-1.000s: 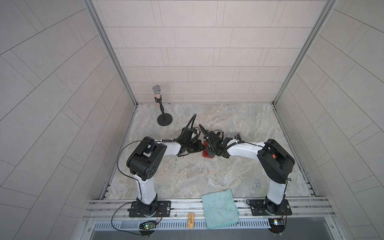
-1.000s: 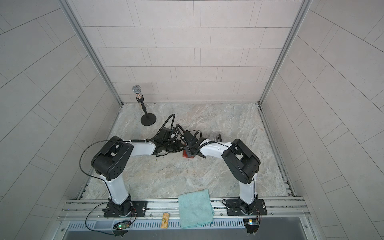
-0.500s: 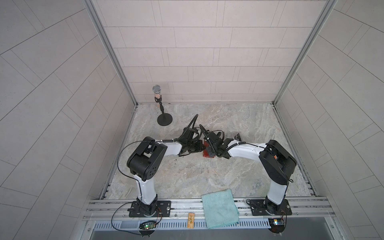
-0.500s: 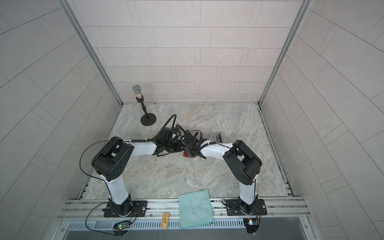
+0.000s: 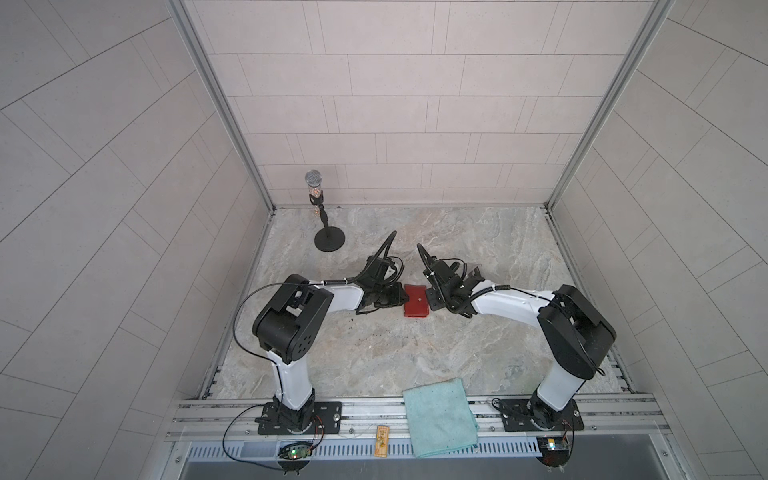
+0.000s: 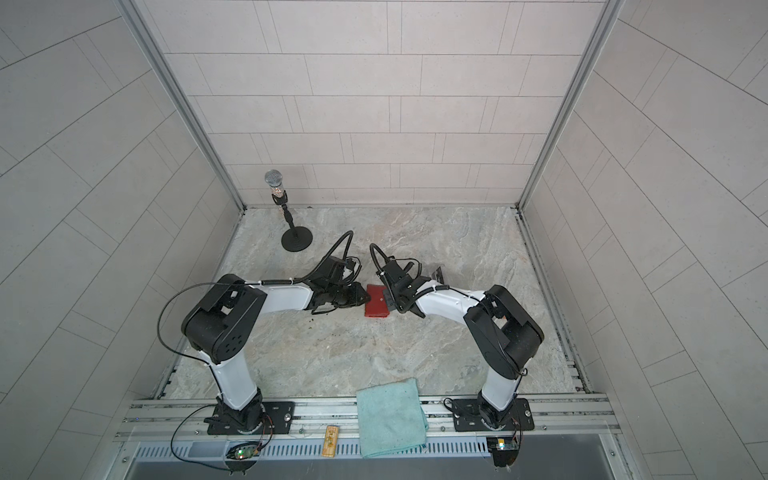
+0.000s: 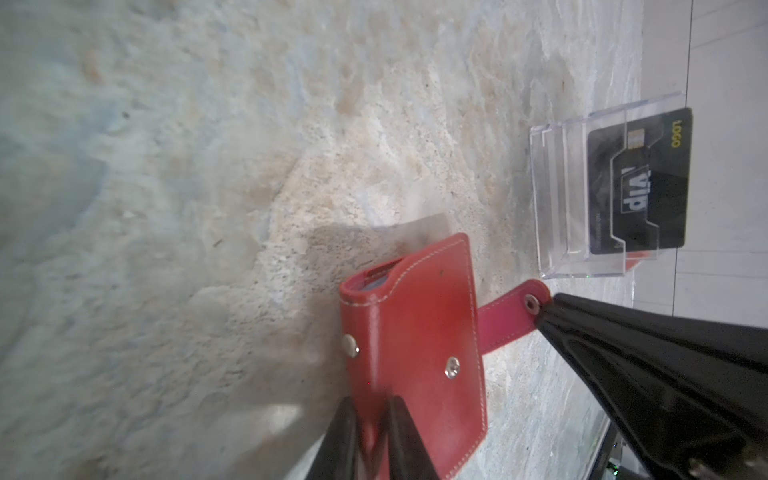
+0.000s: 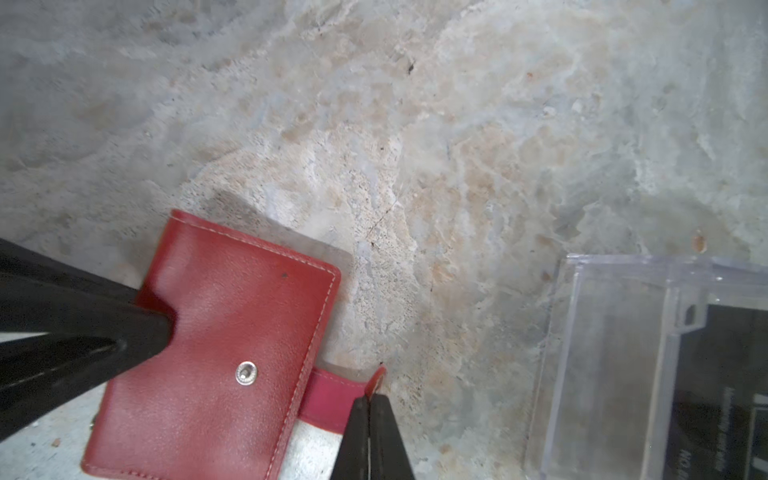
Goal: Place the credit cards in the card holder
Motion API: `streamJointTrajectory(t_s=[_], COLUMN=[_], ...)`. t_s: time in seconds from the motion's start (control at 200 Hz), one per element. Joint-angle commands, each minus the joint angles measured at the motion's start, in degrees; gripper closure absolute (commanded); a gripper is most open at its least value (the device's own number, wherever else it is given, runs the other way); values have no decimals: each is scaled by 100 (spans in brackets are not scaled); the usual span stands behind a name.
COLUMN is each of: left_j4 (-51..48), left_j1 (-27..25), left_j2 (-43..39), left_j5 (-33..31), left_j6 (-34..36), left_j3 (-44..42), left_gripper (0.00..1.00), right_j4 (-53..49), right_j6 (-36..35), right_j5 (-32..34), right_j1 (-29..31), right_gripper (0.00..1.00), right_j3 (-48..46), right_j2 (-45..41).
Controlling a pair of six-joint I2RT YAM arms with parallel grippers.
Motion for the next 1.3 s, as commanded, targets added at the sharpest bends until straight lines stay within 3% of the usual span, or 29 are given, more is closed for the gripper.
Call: streamJointTrajectory(t_s=[0.0,0.185,0.866,1.296], left_j4=[68,277,1241,1401], left_j1=[9,14,17,11], left_j2=[-240,-466,-1031,-1094], left_j5=[135,160,369,384], left_j6=[48,96,-35,-39], left_j3=[-103,-250,-757,-849], left_gripper=[70,59,39,38], right_j4=[178,276,1228,1286], right_j6=[149,135,187,209], right_j5=[-148,-510,-1769,-1832], right_j1=[-55,-99,-107,-108], right_gripper=[100,100,100,100], right_j3=[-88,-147,-407,-433], right_j2=[-411,-635,-1279,-1062])
